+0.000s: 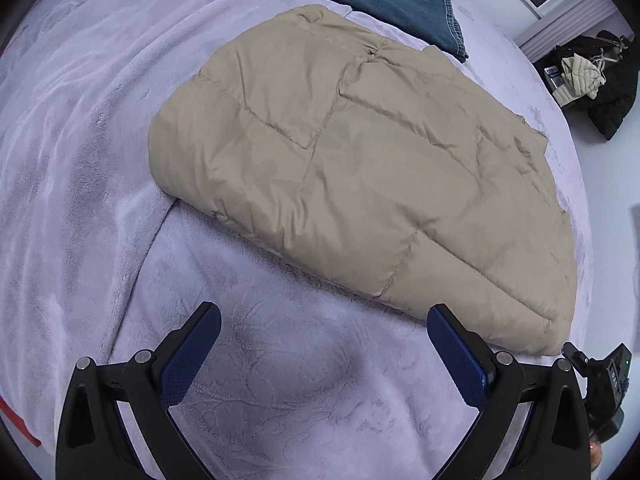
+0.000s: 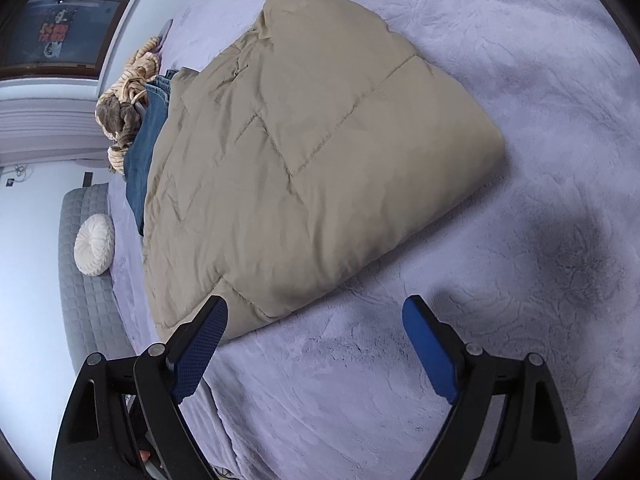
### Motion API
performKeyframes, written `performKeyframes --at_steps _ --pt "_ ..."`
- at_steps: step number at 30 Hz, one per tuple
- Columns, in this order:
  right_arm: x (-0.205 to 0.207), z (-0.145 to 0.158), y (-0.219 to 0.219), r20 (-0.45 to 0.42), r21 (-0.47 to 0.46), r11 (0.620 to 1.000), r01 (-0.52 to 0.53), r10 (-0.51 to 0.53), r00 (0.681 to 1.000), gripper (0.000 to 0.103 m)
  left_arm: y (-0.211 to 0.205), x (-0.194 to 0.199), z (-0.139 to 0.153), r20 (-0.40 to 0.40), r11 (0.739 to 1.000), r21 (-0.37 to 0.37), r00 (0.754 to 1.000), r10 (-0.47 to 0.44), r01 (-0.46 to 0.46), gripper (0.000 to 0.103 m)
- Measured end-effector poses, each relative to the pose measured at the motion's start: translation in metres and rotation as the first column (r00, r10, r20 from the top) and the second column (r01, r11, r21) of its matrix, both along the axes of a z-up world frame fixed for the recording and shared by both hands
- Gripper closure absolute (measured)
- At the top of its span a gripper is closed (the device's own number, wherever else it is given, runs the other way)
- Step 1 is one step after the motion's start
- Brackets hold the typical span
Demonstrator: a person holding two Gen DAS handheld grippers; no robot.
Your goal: Fold large clothes
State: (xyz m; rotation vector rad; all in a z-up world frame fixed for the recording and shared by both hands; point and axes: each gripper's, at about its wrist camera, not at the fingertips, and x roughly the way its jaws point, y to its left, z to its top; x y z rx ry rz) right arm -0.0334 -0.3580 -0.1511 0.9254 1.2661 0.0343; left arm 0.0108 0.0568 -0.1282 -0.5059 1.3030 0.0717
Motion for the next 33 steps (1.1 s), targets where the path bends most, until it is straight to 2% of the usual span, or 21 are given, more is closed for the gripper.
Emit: performKeyframes --at_steps 7,11,19,20,21,24,26,28,31,33 --pt "-0.005 -0.019 -0.004 0.011 0.022 0.997 0.077 -0.078 0.997 0.012 0.019 0.011 -0.020 0.028 1.000 -0.023 1.000 0.004 -0.003 0.000" --pt "-0.004 -0.029 -0.008 0.052 0.079 0.987 0.139 -0.143 0.988 0.012 0.029 0.017 -0.029 0.056 0.999 -0.038 0.998 0.007 -0.005 0.000" --pt "0.016 -0.043 0.001 0.134 0.208 0.960 0.188 -0.218 0.967 0.011 0.035 0.022 -0.039 0.095 0.997 -0.073 0.995 0.014 -0.007 0.000" --pt "0.019 -0.041 0.003 0.146 0.226 0.955 0.192 -0.228 0.963 0.010 0.036 0.023 -0.039 0.099 0.997 -0.078 0.995 0.013 -0.006 0.000" --pt "0.023 -0.039 0.005 0.159 0.242 0.950 0.196 -0.239 0.958 0.002 0.038 0.024 -0.038 0.104 0.997 -0.083 0.994 0.013 -0.004 0.000" --pt "0.033 -0.030 0.011 0.198 0.271 0.942 0.196 -0.254 0.947 0.000 0.046 0.029 -0.036 0.132 0.995 -0.096 0.991 0.025 -0.012 0.000" --pt "0.041 -0.029 0.014 0.194 0.256 0.951 0.175 -0.228 0.954 0.000 0.055 0.033 -0.041 0.136 0.991 -0.133 0.989 0.052 -0.034 0.000" --pt "0.048 -0.031 0.018 0.181 0.250 0.955 0.159 -0.207 0.961 0.000 0.065 0.041 -0.054 0.115 0.977 -0.205 0.990 0.087 -0.062 0.000" --pt "0.053 -0.037 0.018 0.168 0.264 0.952 0.155 -0.204 0.964 0.000 0.072 0.049 -0.077 0.067 0.941 -0.323 0.989 0.130 -0.101 0.000" --pt "0.055 -0.040 0.019 0.163 0.266 0.951 0.156 -0.204 0.965 0.000 0.074 0.053 -0.084 0.062 0.922 -0.365 0.984 0.164 -0.131 0.000"
